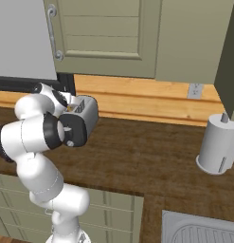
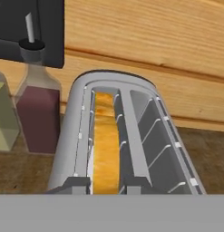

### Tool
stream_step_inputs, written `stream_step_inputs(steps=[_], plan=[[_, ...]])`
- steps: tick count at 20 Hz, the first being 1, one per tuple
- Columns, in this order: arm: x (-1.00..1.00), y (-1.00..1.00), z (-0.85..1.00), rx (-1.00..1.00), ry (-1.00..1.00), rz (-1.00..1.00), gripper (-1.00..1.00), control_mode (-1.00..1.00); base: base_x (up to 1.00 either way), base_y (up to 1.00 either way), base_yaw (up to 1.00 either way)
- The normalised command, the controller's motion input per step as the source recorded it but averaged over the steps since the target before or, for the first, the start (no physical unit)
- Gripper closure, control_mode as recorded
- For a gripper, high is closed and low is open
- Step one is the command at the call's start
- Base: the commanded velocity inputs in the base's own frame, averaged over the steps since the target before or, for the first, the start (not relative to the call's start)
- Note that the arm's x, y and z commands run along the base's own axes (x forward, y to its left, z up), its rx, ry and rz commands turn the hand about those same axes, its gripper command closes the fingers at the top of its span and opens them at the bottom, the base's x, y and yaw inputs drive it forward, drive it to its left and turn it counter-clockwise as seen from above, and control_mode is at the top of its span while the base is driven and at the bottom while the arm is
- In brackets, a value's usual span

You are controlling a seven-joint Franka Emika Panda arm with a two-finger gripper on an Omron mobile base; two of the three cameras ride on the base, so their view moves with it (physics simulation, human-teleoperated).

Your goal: Start the toaster. Once the lever pops up, take the bread to the plate on the dining counter.

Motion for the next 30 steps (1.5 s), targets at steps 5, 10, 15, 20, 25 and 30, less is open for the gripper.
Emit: stream_step_inputs(steps=[5, 10, 15, 20, 25, 30], plan=[[0.0, -0.4, -0.09, 0.0, -0.03, 0.0, 1.0, -1.0, 0.0, 0.0, 0.0], [0.0, -0.21, 0.03, 0.02, -0.11, 0.0, 1.0, -1.0, 0.0, 0.0, 0.0], [0.0, -0.01, 0.32, 0.05, -0.14, 0.0, 1.0, -1.0, 0.0, 0.0, 0.0], [0.0, 0.0, 0.55, 0.07, -0.08, 0.0, 1.0, -1.0, 0.0, 0.0, 0.0], [0.0, 0.14, 0.66, 0.07, 0.0, 0.0, 1.0, -1.0, 0.0, 0.0, 0.0], [0.0, 0.4, 0.7, 0.03, -0.01, 0.0, 1.0, -1.0, 0.0, 0.0, 0.0]])
